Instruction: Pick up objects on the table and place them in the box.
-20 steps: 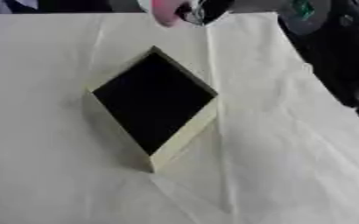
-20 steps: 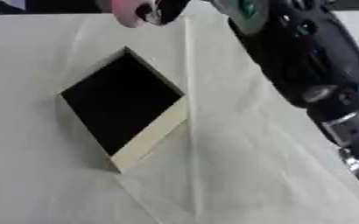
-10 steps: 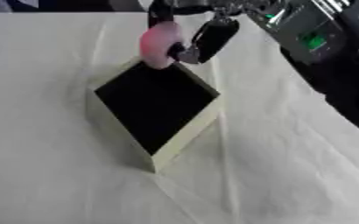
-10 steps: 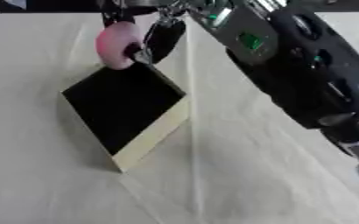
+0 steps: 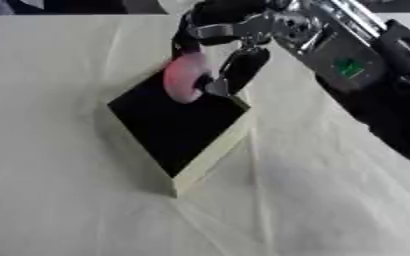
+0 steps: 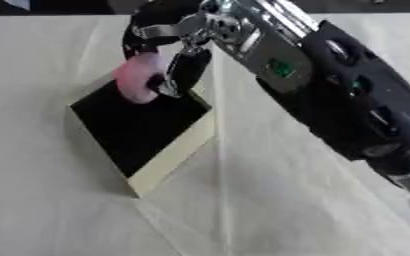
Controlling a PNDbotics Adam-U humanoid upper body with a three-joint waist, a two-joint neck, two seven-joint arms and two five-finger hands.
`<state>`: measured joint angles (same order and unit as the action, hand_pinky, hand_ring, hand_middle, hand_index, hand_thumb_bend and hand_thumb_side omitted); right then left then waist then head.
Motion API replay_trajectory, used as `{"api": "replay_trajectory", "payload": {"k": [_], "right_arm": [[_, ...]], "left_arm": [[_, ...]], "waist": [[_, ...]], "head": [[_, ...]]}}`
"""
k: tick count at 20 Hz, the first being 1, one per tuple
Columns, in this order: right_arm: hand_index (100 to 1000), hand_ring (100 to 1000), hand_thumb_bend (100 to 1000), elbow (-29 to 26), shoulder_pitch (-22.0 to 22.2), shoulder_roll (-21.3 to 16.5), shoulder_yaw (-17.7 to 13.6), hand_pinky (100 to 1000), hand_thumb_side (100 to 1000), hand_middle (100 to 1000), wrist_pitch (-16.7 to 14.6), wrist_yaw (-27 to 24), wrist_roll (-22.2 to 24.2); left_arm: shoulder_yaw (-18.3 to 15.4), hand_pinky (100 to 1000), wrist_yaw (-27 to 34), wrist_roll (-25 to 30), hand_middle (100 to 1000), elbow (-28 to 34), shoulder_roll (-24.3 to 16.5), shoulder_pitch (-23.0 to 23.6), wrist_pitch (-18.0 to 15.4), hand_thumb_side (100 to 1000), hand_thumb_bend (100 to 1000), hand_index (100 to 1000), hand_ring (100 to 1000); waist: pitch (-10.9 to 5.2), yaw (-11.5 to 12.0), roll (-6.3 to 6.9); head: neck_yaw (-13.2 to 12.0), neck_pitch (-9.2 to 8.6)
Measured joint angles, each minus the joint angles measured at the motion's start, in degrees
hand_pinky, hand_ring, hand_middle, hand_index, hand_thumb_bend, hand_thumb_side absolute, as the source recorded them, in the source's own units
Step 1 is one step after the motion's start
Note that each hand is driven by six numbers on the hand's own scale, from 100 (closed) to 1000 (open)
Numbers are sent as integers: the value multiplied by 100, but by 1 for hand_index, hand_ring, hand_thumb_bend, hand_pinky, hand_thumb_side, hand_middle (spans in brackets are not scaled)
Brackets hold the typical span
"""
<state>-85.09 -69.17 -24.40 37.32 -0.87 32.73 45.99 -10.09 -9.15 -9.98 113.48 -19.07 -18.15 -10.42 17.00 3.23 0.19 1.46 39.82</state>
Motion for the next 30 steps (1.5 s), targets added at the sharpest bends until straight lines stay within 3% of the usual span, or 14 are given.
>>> {"api": "replay_trajectory", "payload": {"k": [6,14,18,19,20,22,24,27,30], "right_arm": [[720,716,100,244,59,182,170,769,100,532,-98,43,58],[781,788,100,477,115,455,343,823,120,640,-357,188,75],[880,876,100,515,115,485,369,854,469,780,-628,301,172],[884,880,100,513,115,489,374,856,490,787,-708,341,215],[928,928,100,506,115,490,383,883,600,844,-790,377,265],[951,963,100,478,112,491,399,908,677,877,-956,466,391],[960,979,121,443,109,491,398,921,716,895,-1126,593,498],[981,980,175,399,107,491,371,925,699,890,-1327,827,537],[986,977,173,362,107,490,289,922,703,882,-1416,1032,480]], "left_arm": [[0,707,1,17,776,0,5,1,-1,699,100,780,752],[1,706,7,44,776,0,35,1,3,700,100,778,752],[1,706,7,56,777,0,35,2,12,701,100,778,752],[1,706,7,58,777,0,35,2,12,701,100,778,752],[1,706,7,59,777,0,35,2,12,700,100,778,752],[1,706,7,63,777,0,35,2,15,700,100,778,752],[1,706,7,66,777,0,35,2,17,700,100,779,752],[1,706,7,67,777,0,35,2,18,699,100,779,752],[1,706,7,67,777,0,35,2,18,698,100,779,753]], "waist": [[1,8,5],[11,33,11],[11,33,10],[11,33,10],[11,33,10],[11,32,10],[11,31,10],[11,29,10],[10,27,10]], "head": [[24,0],[51,0],[51,0],[51,0],[51,0],[51,0],[51,0],[51,0],[51,0]]}}
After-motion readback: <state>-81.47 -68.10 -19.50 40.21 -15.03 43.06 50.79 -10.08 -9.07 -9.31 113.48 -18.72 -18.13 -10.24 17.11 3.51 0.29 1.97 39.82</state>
